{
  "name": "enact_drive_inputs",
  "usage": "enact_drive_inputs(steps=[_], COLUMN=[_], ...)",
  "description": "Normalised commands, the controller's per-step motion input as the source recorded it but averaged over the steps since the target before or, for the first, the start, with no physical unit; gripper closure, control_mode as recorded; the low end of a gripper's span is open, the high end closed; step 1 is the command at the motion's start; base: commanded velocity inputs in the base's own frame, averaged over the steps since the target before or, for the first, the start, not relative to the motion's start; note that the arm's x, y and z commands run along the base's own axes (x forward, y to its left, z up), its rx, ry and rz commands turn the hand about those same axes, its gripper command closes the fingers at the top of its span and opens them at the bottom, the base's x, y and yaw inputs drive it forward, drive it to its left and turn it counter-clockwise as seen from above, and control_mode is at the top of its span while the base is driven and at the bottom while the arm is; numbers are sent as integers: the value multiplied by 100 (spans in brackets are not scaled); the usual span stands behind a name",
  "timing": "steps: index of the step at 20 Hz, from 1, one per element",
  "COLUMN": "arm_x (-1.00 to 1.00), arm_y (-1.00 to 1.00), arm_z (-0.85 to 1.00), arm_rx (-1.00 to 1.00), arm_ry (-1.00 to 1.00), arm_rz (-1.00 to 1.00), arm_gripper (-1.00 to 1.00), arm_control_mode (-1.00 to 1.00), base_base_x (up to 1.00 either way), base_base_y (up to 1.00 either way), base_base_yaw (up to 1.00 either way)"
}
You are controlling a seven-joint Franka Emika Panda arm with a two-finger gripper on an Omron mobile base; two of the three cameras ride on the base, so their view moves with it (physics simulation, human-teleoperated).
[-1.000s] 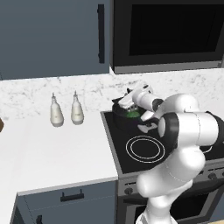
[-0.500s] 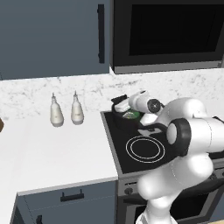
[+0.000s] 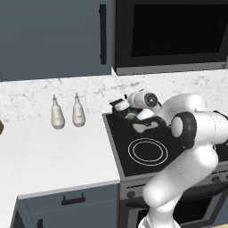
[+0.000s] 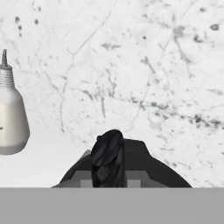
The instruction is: Put the lemon and broccoli in the pot. Retrieve the spatula and lightly stir the vegetables in the pot.
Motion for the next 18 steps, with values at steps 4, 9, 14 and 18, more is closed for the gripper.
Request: enact_drive_inputs(steps=[4,9,14,18], arm_x=[47,-2,-32,-9], arm_y=[-3,-1,-4,2], arm_z=[-31,-7,8,51], arm_rx=[-4,0,0,2], arm_ry=[-11,-29,-21,0], arm_rz=[0,0,-1,-3], arm_gripper=[100,100,100,100], arm_control_mode=[-100,-100,-100,-100], base_base_x=[0,0,0,0], base_base_y=[0,0,0,0], base_base_yaw=[0,0,0,0])
